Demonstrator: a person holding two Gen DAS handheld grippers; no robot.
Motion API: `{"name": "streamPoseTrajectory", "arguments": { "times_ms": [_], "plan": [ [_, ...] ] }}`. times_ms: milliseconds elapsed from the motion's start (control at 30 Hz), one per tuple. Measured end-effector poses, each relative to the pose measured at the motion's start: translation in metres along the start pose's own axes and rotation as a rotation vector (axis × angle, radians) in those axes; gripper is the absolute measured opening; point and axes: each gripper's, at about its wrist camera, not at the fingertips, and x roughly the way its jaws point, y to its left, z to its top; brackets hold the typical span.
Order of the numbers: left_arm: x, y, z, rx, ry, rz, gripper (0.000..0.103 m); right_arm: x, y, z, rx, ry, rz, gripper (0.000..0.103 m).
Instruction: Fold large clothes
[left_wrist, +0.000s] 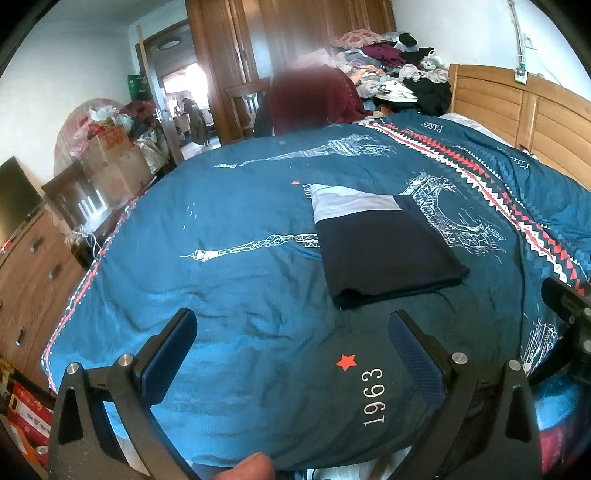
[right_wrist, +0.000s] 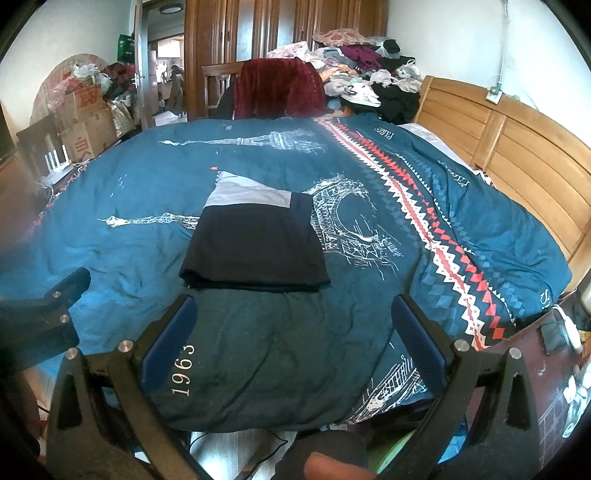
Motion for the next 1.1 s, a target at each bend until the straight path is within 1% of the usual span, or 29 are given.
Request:
{"name": "streamPoseTrajectory", "arguments": {
  "times_ms": [1100],
  "plan": [
    [-0.005, -0.006, 0.012, 0.012, -0.032, 0.005, 0.103, 0.002, 0.001, 0.000, 0.002, -0.005, 0.000, 0.103]
  ]
}}
